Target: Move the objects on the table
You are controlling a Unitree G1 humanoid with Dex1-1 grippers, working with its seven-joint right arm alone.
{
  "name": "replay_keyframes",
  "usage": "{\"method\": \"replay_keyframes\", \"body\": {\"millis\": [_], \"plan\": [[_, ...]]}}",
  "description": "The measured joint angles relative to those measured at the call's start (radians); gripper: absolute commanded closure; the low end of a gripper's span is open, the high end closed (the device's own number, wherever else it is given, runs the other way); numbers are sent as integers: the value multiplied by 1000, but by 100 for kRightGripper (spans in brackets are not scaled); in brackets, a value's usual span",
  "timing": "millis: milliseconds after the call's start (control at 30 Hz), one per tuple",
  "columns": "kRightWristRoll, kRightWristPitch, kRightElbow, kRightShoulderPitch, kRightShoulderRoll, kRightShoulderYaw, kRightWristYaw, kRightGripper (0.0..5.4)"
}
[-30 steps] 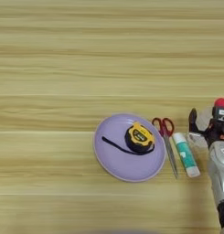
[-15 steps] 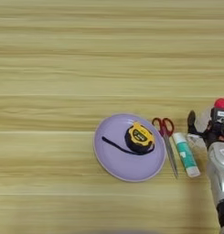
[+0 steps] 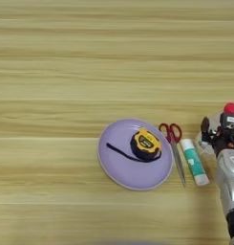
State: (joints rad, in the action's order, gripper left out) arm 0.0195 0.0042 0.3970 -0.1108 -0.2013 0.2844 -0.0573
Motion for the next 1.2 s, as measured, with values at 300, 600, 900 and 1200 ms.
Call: {"method": "replay_keyframes", "body": {"millis": [300, 600, 900, 1200], "plan": [[5, -8, 3, 0, 0, 0, 3, 208], [-10, -38, -18, -5, 4, -39, 13, 210], [-25, -57, -49, -51, 7, -67, 11, 211], [-38, -54, -155, -66, 50, -180, 63, 211]]}}
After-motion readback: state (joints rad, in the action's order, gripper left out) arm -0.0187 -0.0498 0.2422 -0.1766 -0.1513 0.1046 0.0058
